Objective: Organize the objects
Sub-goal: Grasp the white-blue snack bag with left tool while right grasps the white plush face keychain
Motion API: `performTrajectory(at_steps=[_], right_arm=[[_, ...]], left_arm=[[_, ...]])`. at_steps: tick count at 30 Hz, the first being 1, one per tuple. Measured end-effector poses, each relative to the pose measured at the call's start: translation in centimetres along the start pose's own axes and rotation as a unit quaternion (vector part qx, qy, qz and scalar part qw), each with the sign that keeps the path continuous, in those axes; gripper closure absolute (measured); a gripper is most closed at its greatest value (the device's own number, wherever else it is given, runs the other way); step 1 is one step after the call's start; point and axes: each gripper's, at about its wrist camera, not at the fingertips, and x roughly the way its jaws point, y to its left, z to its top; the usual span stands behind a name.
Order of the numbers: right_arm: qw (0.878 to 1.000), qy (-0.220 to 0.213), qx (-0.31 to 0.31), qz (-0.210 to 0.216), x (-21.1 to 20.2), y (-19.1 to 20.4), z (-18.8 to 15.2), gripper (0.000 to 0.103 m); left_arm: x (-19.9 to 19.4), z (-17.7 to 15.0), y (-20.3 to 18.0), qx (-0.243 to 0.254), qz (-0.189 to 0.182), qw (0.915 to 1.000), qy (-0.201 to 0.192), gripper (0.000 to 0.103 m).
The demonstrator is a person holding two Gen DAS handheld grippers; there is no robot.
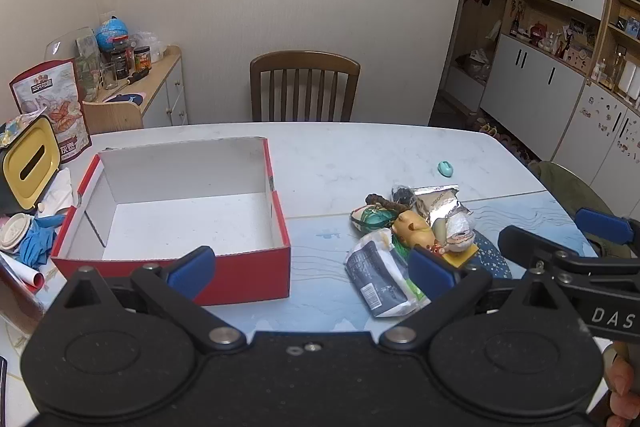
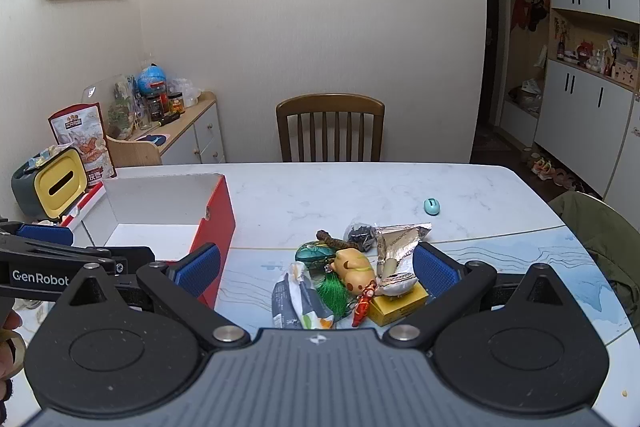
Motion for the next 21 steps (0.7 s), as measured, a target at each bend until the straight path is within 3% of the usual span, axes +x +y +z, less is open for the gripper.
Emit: performTrajectory(at_steps=[10,21], right_arm=[[1.000,0.007,-0.010,0.018,1.5,-2.9,0.5,0.000],[0.999,0.040,-0.002,0.006,5.8,-10.0,-0.2,0.001]], left_arm=[[2.1,0.7,-2.1,0.003,-0.008,0.9998,0.015,0.001],[6.5,0.1,-5.1,0.020,0.005,0.9990,0.039,0.001]])
